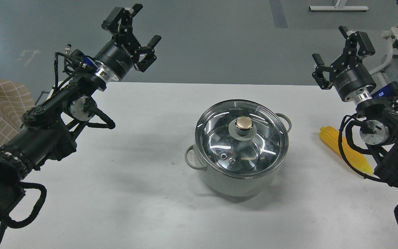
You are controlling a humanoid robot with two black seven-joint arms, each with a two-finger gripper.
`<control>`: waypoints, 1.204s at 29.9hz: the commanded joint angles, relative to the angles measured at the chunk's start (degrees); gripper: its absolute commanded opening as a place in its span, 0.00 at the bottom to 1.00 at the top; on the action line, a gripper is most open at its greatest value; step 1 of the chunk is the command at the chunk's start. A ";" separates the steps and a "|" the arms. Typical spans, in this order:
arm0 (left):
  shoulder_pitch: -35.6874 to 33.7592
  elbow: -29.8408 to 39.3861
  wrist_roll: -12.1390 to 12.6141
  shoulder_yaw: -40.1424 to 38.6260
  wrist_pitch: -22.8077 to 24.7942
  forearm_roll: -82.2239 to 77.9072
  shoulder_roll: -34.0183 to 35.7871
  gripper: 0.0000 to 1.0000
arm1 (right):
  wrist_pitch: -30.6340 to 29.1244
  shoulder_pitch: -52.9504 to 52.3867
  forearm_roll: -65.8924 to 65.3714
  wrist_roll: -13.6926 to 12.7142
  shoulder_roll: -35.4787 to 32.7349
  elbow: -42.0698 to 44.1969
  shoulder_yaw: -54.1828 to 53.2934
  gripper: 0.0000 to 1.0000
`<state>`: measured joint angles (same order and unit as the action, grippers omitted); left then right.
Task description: Open pot and put corn in
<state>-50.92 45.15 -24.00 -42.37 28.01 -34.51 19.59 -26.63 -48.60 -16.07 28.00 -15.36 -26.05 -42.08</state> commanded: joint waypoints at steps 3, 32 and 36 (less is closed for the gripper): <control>-1.73 11.42 -0.09 -0.17 -0.01 -17.58 1.33 0.98 | 0.00 0.00 -0.01 0.00 0.07 -0.05 0.06 1.00; 1.26 25.43 -1.58 13.19 -18.78 -90.49 -2.01 0.98 | 0.26 0.61 -0.36 0.00 -0.10 -0.32 0.24 1.00; 1.26 23.49 -1.58 15.38 -19.04 -90.49 -3.41 0.98 | 0.26 0.61 -0.36 0.00 -0.19 -0.32 0.24 1.00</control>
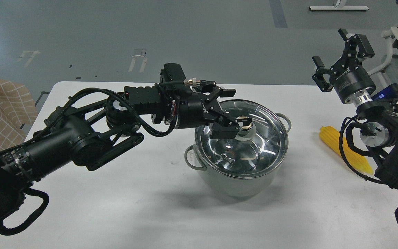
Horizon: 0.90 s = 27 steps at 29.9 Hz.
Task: Open pot and put corn in
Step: 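Reach the left gripper over the pot and grasp the lid's brass knob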
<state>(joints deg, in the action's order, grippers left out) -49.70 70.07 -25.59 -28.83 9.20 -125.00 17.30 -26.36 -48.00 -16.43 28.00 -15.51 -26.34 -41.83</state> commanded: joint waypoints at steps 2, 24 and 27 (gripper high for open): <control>0.13 -1.52 0.01 2.28 -0.67 0.00 -2.09 0.97 | 0.00 0.10 0.00 0.00 -0.05 -0.03 -0.01 1.00; 1.97 -1.52 -0.07 2.37 -1.55 0.00 -2.45 0.43 | 0.08 0.36 -0.09 0.00 -0.23 -0.03 -0.09 1.00; 1.97 -1.52 -0.07 2.37 -1.55 0.00 -2.45 0.20 | 0.17 0.36 -0.09 0.00 -0.23 -0.03 -0.09 1.00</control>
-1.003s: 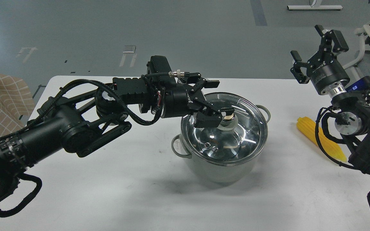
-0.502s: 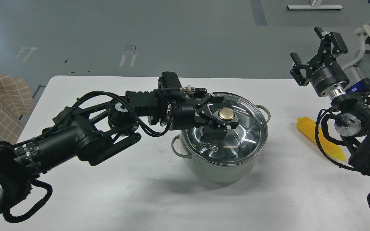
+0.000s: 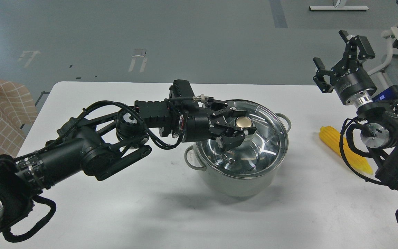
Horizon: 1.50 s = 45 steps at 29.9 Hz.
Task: Open pot and put corn in
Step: 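Reach the left gripper over the pot and grasp the lid's brass knob, then lift the glass lid off the pot with the left gripper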
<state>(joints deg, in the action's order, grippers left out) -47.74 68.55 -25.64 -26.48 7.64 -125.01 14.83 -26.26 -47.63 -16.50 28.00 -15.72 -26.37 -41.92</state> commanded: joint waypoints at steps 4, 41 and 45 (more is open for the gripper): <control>-0.16 0.35 -0.03 -0.15 0.01 0.01 0.46 0.20 | 0.07 0.09 -0.02 0.00 0.07 0.00 0.00 1.00; 16.87 1.33 -2.36 -0.24 -25.02 16.82 40.02 0.23 | 0.16 0.44 -0.29 0.00 -0.45 0.00 0.00 1.00; 20.92 -2.63 -2.36 -0.15 -30.04 16.82 39.31 0.23 | 0.16 0.61 -0.46 0.00 -0.45 0.00 0.00 1.00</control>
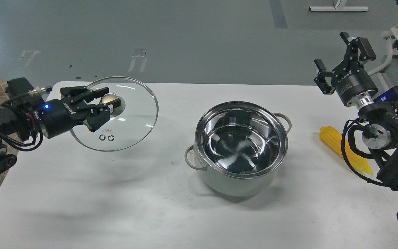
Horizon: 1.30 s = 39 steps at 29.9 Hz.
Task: Open pot and put corn in
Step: 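Lift the glass lid off the pot with the left gripper, then lower the glass lid onto the table beside the pot and release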
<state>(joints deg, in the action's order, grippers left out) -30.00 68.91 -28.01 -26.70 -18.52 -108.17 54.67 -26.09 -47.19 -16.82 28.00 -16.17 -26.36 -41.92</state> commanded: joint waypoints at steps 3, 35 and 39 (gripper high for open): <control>7.14 -4.84 0.01 0.16 -7.22 -0.02 -0.70 0.23 | -0.01 0.43 -0.14 0.00 -0.01 0.00 0.00 1.00; 11.80 -15.65 0.01 0.34 -9.48 1.56 -9.14 0.72 | 0.08 1.22 -0.14 0.00 -0.09 0.00 0.00 1.00; 11.63 -15.65 0.01 0.16 -9.48 1.65 -9.14 0.79 | 0.08 1.31 -0.14 0.00 -0.09 -0.09 0.00 1.00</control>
<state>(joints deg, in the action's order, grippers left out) -18.20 53.29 -27.99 -26.37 -28.03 -106.61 45.55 -26.01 -45.90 -16.96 28.00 -16.19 -26.37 -41.92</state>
